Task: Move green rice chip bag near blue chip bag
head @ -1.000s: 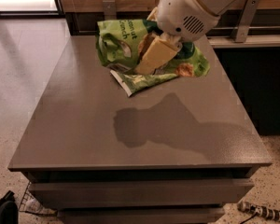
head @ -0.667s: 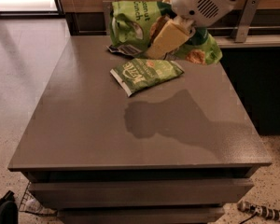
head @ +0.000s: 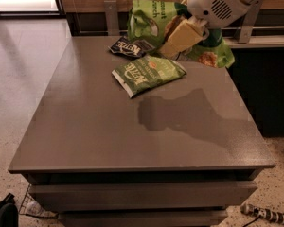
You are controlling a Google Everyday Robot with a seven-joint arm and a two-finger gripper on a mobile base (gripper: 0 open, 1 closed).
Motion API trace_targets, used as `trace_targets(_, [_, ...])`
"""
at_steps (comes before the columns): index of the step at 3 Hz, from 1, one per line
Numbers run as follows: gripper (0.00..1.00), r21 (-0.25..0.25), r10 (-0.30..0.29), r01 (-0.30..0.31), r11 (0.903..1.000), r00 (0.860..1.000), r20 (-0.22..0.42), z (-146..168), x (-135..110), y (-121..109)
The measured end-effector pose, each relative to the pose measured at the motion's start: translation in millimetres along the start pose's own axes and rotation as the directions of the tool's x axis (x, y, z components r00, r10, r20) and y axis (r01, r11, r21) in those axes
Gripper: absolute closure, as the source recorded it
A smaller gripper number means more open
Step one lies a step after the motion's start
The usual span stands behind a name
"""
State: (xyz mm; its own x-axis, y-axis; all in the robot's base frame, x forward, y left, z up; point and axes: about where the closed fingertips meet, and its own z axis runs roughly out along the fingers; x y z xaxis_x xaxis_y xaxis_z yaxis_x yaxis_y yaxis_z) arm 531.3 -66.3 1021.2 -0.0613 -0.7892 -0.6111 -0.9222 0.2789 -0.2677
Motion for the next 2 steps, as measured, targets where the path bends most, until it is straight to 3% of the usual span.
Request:
trace_targets(1, [1.0,0.099,0.19,-0.185,0.9777,0.981,-0.038,-13,54,-57])
trace_targets(2, [1.0,0.171,0.283,-0.268,0.9482,0.957,-0.071,-24,87,-97])
